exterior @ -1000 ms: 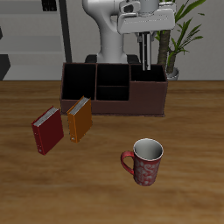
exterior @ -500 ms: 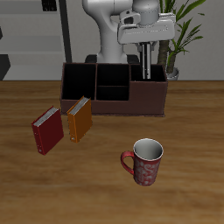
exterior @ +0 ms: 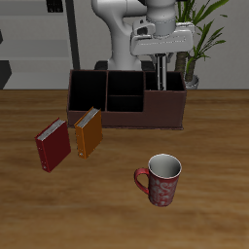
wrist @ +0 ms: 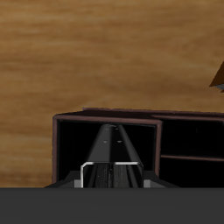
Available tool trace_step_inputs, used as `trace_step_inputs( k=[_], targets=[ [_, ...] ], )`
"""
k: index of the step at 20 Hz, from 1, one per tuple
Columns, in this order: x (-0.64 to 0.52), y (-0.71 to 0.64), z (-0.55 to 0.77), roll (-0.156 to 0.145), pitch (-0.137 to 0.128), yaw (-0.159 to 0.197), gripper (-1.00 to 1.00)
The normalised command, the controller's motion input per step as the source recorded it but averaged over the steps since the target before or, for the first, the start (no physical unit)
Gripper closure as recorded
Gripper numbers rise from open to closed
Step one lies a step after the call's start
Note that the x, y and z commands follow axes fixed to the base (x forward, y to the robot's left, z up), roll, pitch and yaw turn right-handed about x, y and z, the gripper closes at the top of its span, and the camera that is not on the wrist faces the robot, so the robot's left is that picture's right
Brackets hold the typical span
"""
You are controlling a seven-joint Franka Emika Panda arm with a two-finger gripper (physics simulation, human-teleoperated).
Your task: Place the striped book into the back desk caddy's right compartment
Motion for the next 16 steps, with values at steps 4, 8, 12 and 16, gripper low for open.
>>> trace_step_inputs(
  k=[4,8,12,16],
  targets=[
    [-0.03,0.00,-0.25,-0.005,0.012,-0.020,1.00],
    [-0.06,-0.02,-0.29,0.000,0.016,-0.007,1.00],
    [-0.10,0.02,-0.44,0.026,0.045,-0.009,1.00],
    [-0.06,0.08,-0.29,0.019,0.029,-0.003,1.00]
  ],
)
